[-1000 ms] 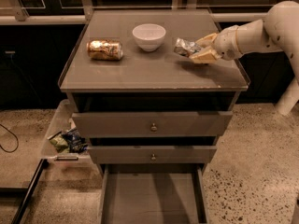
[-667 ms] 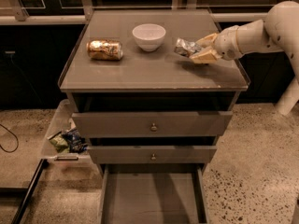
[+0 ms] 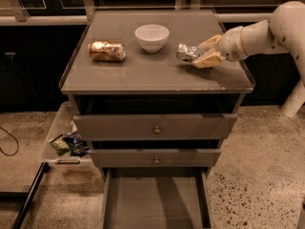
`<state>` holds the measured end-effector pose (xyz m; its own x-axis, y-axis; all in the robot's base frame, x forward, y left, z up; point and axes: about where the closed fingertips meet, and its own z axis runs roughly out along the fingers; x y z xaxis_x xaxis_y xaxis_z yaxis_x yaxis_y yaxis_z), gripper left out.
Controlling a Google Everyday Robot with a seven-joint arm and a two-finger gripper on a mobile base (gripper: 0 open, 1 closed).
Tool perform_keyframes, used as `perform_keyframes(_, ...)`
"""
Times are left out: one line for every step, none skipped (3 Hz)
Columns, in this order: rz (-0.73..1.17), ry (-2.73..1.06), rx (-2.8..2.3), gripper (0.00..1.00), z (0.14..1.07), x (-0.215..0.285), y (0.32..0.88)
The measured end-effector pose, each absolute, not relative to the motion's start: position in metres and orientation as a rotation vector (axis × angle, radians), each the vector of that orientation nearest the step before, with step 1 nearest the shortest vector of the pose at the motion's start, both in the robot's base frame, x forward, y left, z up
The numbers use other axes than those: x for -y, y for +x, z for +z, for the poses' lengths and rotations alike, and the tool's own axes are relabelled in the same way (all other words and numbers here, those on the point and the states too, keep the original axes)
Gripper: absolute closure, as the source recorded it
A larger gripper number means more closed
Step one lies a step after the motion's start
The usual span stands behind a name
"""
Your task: Pick redbull can from bottom drawer and place on counter
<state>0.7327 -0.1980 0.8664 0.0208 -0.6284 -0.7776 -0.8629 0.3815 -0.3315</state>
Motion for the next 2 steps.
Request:
perform_keyframes(0.309,-1.330,-1.690,0.11,0.8664,0.1980,0.7327)
perform_keyframes(0.309,-1.330,-1.690,0.00,0.8664,0.1980,0.7327)
